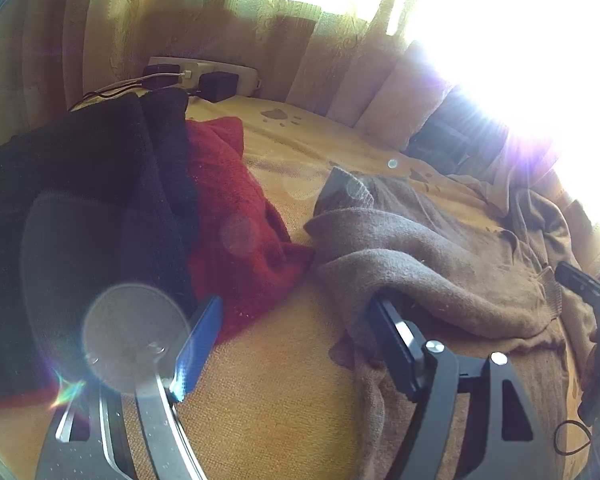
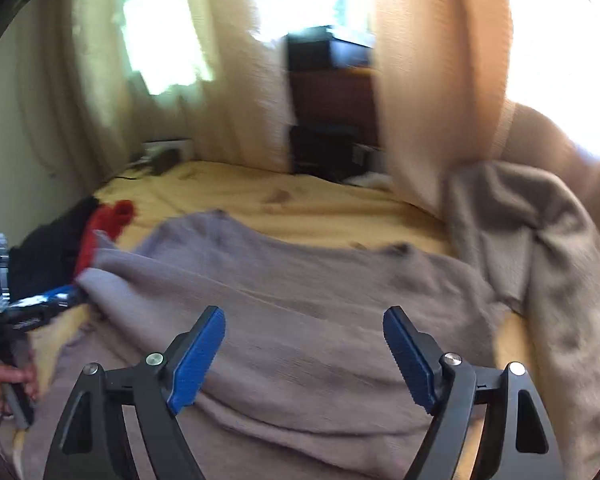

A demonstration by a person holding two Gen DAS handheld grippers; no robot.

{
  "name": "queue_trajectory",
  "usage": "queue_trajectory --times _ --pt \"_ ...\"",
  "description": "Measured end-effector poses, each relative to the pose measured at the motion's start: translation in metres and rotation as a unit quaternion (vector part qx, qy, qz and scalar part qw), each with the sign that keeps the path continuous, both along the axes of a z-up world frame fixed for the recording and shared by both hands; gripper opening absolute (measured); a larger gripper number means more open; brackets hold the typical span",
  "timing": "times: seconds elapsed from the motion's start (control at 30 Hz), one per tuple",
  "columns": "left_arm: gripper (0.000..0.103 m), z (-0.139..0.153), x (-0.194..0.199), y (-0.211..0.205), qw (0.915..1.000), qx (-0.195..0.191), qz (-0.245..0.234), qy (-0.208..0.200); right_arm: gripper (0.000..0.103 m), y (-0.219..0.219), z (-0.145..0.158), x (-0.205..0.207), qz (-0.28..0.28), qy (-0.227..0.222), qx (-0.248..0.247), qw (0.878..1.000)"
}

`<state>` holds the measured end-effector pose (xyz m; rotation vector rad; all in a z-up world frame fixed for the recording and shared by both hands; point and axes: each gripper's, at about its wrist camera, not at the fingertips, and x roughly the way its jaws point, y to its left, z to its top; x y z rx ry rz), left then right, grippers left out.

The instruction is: Fold clothes

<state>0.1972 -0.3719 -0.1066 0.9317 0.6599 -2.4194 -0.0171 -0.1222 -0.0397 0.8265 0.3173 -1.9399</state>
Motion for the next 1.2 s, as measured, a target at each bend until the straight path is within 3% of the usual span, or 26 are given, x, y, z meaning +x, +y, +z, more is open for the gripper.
queue_trajectory --times 0.07,0.13,0.3,0.4,0.43,0.47,0.5,0.6,0.8,0.9,1.03,1.1,1.13,1.17,1.2 --pt "0.079 0.0 -0.001 -0.001 1.0 0.001 -0.002 0.0 0.083 -0.04 0.013 0.022 0.087 -0.014 -0.019 0.996" --pt "0.079 -0.001 -0.001 -0.002 1.0 0.003 -0.003 0.002 0.083 -0.083 0.019 0.04 0.148 -0.006 -0.006 0.989" --pt "0.08 -0.002 0.001 -0.006 0.9998 0.015 -0.006 0.009 0.083 -0.176 -0.002 0.063 0.272 0.011 0.09 0.958" --pt "0.08 -0.003 0.0 -0.005 0.9999 0.013 -0.008 0.007 0.077 -0.205 -0.028 0.064 0.305 0.005 0.148 0.941" --pt "0.08 -0.003 -0.001 -0.004 0.9999 0.011 -0.008 0.005 0.056 -0.21 -0.034 0.064 0.31 -0.01 0.158 0.938" --pt "0.08 -0.003 -0.002 -0.004 0.9999 0.01 -0.008 0.003 0.014 -0.212 -0.037 0.064 0.311 -0.019 0.162 0.936" --pt "0.08 -0.003 -0.002 -0.003 0.9999 0.008 -0.009 0.001 0.004 -0.211 -0.036 0.07 0.309 -0.001 0.161 0.937" --pt "0.08 -0.003 -0.004 -0.002 0.9999 0.003 -0.009 -0.004 0.004 -0.206 -0.023 0.079 0.291 0.027 0.13 0.947" --pt "0.081 -0.004 -0.008 -0.003 0.9999 -0.001 -0.011 -0.01 0.005 -0.208 -0.005 0.056 0.21 0.015 0.056 0.976" --pt "0.081 -0.004 -0.009 -0.004 0.9999 -0.001 -0.012 -0.011 0.006 -0.221 -0.02 0.04 0.214 -0.049 0.062 0.974" --pt "0.081 -0.005 -0.008 -0.005 0.9998 0.0 -0.014 -0.01 0.014 -0.225 -0.034 0.032 0.186 -0.052 0.075 0.978" --pt "0.081 -0.004 -0.007 -0.005 0.9998 0.0 -0.015 -0.01 0.024 -0.213 -0.029 0.03 0.175 -0.047 0.053 0.982" --pt "0.081 -0.004 -0.007 -0.005 0.9998 0.0 -0.016 -0.01 0.041 -0.206 -0.024 0.029 0.17 -0.045 0.04 0.984" --pt "0.081 -0.004 -0.007 -0.006 0.9998 0.001 -0.016 -0.008 0.067 -0.198 -0.02 0.028 0.166 -0.041 0.025 0.985" --pt "0.081 -0.004 -0.006 -0.007 0.9998 0.003 -0.016 -0.007 0.075 -0.187 -0.012 0.031 0.163 -0.031 0.005 0.986"
